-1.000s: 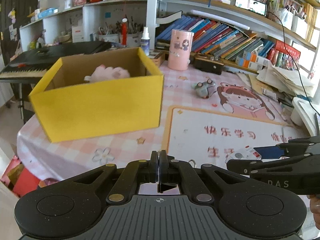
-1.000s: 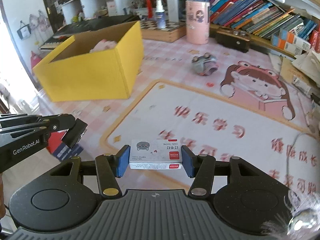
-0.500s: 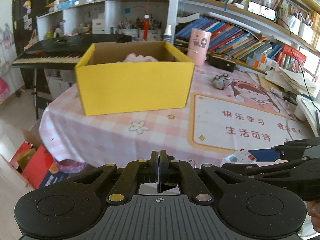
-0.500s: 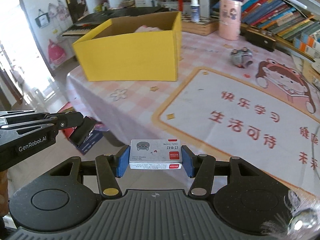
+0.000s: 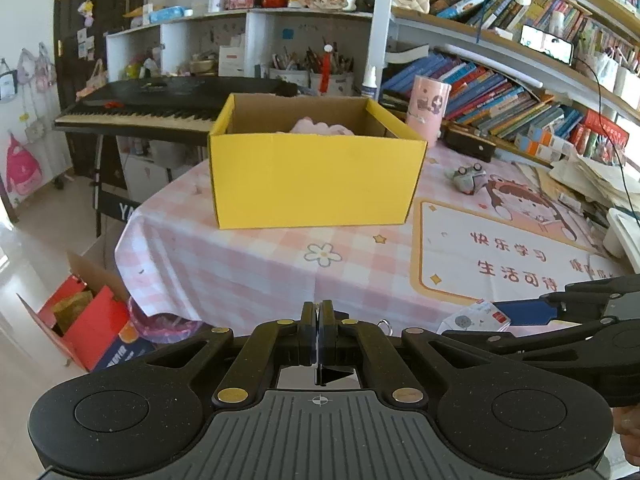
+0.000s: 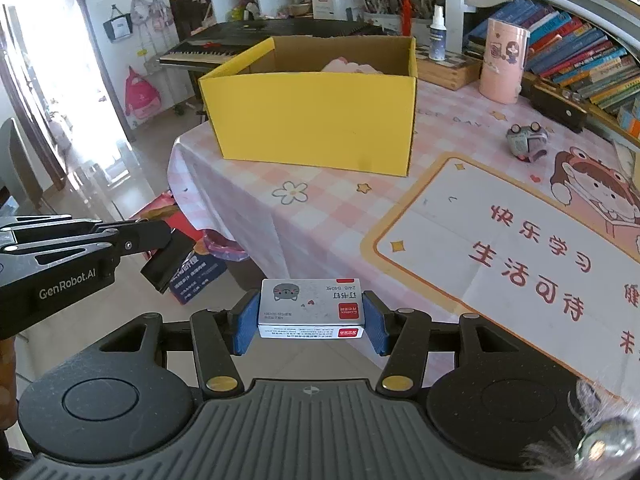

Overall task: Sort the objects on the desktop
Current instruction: 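Carry the white box and binder clip with both tools toward the yellow box, then lower the white box into the yellow box and open the right tool while the left tool holds the clip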

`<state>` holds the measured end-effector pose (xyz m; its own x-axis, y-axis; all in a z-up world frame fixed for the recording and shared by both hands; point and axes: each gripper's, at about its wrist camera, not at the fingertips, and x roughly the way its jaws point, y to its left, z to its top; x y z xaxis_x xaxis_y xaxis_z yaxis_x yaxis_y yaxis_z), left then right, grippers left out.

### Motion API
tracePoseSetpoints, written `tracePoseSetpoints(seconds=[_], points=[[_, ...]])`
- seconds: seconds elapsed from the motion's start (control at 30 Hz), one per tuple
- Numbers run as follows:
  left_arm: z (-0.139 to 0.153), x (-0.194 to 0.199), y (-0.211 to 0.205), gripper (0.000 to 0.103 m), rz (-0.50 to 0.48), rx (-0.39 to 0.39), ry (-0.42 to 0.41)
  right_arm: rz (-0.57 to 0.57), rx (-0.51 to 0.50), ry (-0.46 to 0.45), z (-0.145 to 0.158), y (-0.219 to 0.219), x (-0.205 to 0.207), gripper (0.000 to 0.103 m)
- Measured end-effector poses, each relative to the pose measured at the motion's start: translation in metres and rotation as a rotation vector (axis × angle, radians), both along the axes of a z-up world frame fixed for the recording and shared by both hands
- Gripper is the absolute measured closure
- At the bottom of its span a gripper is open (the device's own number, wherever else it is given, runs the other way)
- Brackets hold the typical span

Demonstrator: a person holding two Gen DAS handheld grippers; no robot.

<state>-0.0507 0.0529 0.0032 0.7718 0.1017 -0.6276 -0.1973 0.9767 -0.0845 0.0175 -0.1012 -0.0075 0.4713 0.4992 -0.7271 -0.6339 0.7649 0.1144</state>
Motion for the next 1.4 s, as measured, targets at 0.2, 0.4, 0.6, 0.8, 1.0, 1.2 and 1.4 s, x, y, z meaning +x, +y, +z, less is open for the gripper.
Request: tracePoseSetpoints(seconds=[0.2,0.4,0.6,0.8,1.0,1.2,1.4], points=[[0.004,0.002,0.006,0.103,0.004,0.008,-0.022,-0.002,0.006,-0.023,0.005,0.005,0.003,0.052],[0.012,0.006,0.012,0.103,-0.002,0.02,-0.059,-0.017,0.02,-0.061,0.014,0.011,0.007,0.052],[0.022,0.014,0.018,0.103,-0.007,0.031,-0.093,-0.029,0.031,-0.083,0.023,0.016,0.014,0.052],[0.032,0.031,0.024,0.103,-0.017,0.039,-0.126,-0.033,0.043,-0.119,0.034,0.022,0.03,0.052],[0.041,0.059,0.029,0.103,-0.013,0.046,-0.158,-0.024,0.069,-0.157,0.05,0.028,0.06,0.052],[0.051,0.091,0.033,0.103,0.01,0.06,-0.191,0.002,0.089,-0.194,0.063,0.037,0.1,0.052],[0.056,0.124,0.039,0.103,0.045,0.076,-0.208,0.065,0.093,-0.219,0.071,0.049,0.143,0.052]])
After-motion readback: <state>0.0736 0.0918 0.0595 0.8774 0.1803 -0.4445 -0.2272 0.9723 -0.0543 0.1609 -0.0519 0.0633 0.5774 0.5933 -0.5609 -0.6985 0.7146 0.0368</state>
